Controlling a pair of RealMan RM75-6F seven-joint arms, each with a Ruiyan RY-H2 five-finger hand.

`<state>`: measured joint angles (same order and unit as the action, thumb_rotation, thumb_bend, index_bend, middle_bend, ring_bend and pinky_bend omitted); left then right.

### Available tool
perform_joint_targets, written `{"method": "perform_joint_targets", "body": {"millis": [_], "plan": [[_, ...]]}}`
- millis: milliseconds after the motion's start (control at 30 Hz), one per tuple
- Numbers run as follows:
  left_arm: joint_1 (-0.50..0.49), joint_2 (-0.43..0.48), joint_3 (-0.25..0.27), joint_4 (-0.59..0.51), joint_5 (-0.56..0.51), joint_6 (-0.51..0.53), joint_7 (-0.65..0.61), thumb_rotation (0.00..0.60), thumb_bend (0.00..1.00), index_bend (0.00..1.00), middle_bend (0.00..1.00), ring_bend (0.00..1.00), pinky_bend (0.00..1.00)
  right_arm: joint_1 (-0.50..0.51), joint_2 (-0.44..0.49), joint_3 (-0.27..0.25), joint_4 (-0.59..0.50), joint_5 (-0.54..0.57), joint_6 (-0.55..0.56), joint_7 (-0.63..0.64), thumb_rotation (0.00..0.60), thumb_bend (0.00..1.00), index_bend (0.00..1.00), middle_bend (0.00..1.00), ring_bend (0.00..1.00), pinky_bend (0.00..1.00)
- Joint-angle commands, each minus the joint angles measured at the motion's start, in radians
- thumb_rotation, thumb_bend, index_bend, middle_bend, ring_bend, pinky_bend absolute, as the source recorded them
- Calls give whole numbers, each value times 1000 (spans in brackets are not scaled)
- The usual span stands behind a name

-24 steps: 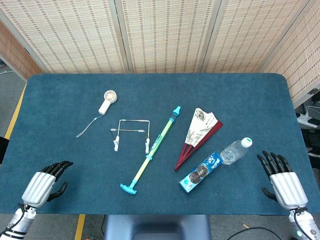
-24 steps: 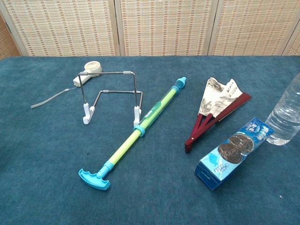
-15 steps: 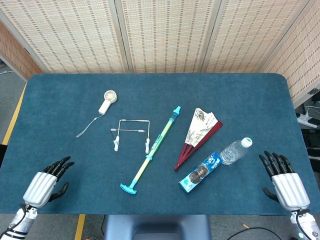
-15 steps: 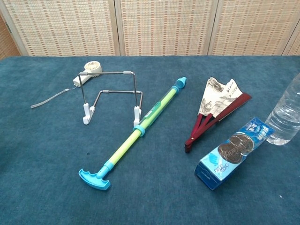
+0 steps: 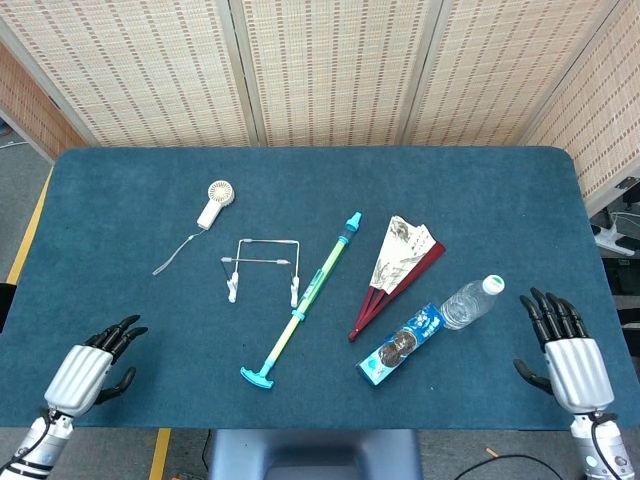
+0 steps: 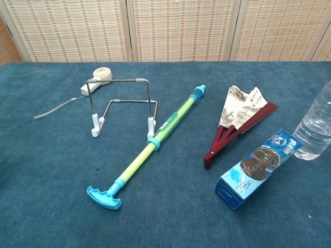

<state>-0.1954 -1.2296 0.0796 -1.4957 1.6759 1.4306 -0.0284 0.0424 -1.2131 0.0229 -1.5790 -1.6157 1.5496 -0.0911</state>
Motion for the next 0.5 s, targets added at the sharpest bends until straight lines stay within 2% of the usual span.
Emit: {"method": "perform_joint_targets", "body": {"millis": [33, 200, 500], "plan": [[5, 4, 0, -8, 6, 10, 5, 600, 431, 192, 74, 166, 376, 36, 2, 30, 8, 53, -60, 215, 600, 102, 0, 0, 0, 100], [4, 5, -3, -11, -2, 0, 12, 600, 430, 207, 93, 167, 376, 96, 61, 34, -5, 112, -217, 469, 600, 103, 0, 0, 0, 100], [4, 10, -1, -16, -4, -9, 14, 600, 430, 238, 145, 175, 379, 160, -12, 65, 70, 156, -309, 578, 600, 103, 0, 0, 0, 99]]}}
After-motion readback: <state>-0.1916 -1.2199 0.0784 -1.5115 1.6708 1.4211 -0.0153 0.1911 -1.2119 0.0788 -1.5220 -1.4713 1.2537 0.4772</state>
